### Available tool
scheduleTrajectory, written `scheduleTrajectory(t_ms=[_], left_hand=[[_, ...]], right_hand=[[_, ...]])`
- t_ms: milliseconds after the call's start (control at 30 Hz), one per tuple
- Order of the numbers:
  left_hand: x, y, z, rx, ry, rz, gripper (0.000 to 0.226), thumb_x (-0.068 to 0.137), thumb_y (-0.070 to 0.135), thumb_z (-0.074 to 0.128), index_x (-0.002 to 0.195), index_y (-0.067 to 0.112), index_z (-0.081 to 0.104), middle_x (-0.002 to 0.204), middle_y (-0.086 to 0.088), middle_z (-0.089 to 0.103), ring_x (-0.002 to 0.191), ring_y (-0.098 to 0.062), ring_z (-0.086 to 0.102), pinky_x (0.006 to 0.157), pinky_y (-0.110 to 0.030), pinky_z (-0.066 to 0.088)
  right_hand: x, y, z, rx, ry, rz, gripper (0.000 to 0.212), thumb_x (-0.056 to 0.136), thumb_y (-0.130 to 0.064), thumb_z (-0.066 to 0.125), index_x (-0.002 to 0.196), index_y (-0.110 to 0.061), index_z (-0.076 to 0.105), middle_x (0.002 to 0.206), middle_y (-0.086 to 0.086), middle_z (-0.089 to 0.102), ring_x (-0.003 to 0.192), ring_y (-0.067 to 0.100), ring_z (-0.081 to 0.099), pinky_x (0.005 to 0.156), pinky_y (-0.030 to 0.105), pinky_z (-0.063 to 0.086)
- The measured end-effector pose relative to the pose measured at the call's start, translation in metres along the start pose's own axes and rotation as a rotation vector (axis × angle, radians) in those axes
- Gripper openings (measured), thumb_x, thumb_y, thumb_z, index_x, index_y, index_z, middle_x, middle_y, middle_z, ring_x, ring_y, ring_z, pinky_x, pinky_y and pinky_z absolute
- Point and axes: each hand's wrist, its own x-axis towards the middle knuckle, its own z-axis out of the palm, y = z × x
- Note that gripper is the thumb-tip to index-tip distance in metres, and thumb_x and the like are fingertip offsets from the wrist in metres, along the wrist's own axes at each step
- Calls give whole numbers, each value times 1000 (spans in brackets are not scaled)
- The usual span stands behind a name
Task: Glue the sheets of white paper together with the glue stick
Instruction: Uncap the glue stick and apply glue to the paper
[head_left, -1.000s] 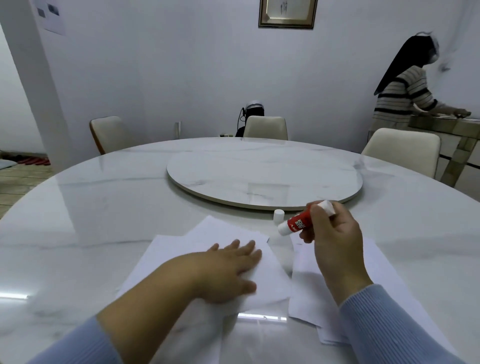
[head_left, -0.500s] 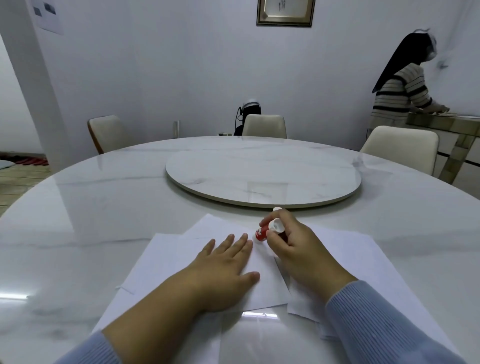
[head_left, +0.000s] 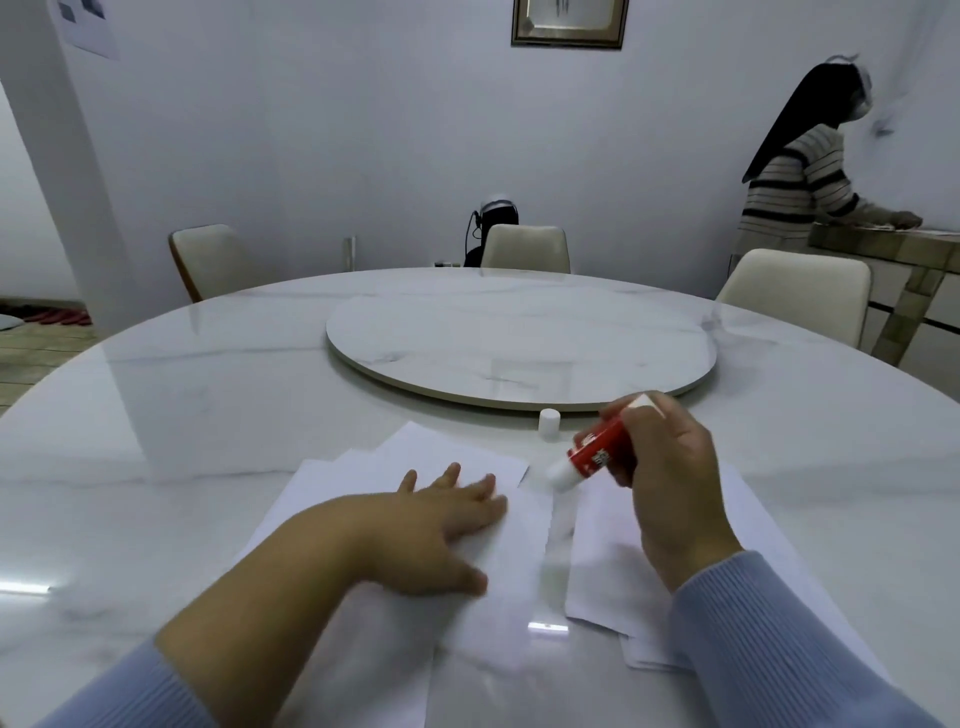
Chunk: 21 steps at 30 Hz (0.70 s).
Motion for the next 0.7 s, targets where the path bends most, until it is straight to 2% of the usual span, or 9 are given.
scheduleTrajectory(t_ms=[67, 133, 200, 300, 400, 467, 500, 600, 700], left_hand=[[-7, -4, -7, -87, 25, -62, 69, 92, 41, 48, 147, 42, 6, 157, 16, -10, 144, -6, -13, 118, -34, -6], [-4, -7, 1, -80, 200, -273, 67, 93, 52, 35, 150, 30, 6, 160, 2, -5, 147, -18, -7, 119, -41, -1], [0, -2, 13, 44, 217, -426, 80, 89, 64, 25, 150, 20, 0, 159, -8, -9, 146, -29, -8, 118, -49, -2], [-3, 3, 15, 48, 42, -218, 84, 87, 62, 38, 149, 27, -7, 157, 4, -19, 145, -19, -17, 118, -45, -7], [-3, 3, 4, -34, 83, -55, 78, 88, 53, 48, 149, 36, 1, 155, 19, -15, 143, -5, -17, 117, -31, -8], [3, 3, 11, -65, 200, -60, 72, 92, 53, 37, 149, 32, -2, 156, 14, -16, 143, -5, -18, 117, -30, -9], [6, 5, 16, -32, 214, -74, 71, 93, 54, 31, 149, 29, -5, 157, 11, -17, 143, -7, -18, 118, -31, -9], [10, 5, 25, 55, 169, -100, 68, 95, 52, 22, 149, 25, -11, 156, 7, -21, 143, -9, -20, 118, -33, -10], [10, 3, 24, 45, 172, -97, 63, 98, 47, 16, 149, 22, -13, 156, 7, -21, 143, -8, -20, 118, -31, -10]], right_hand=[[4, 3, -3, -19, 110, 3, 22, 93, -10, 42, 76, -12, 57, 68, 2, 55, 58, 7, 50, 49, 15, 45], [5, 7, -2, -47, 167, -5, 24, 93, -13, 43, 75, -14, 58, 68, 2, 52, 59, 11, 45, 54, 22, 44], [5, 8, 0, -83, 173, -45, 22, 93, -13, 44, 76, -12, 58, 67, 2, 53, 60, 14, 44, 57, 28, 43], [1, 10, 5, -135, 63, -116, 15, 91, -12, 47, 82, -11, 58, 63, -4, 65, 57, 10, 51, 55, 22, 45], [-2, 16, 13, -181, -115, -147, 11, 92, -10, 50, 89, -14, 60, 74, -9, 74, 63, 3, 62, 64, 21, 51], [-1, 22, 16, -256, -197, -150, 10, 93, -14, 52, 93, -19, 60, 82, -11, 74, 73, 8, 65, 74, 31, 53], [-1, 25, 18, -302, -234, -149, 9, 94, -17, 52, 95, -22, 59, 85, -10, 74, 76, 10, 65, 76, 31, 52], [2, 34, 22, -429, -341, -128, 9, 94, -23, 49, 99, -26, 56, 91, -9, 73, 81, 0, 64, 73, 15, 47], [4, 41, 27, -509, -420, -109, 13, 95, -26, 47, 102, -35, 52, 101, -12, 70, 80, -2, 62, 72, 14, 45]])
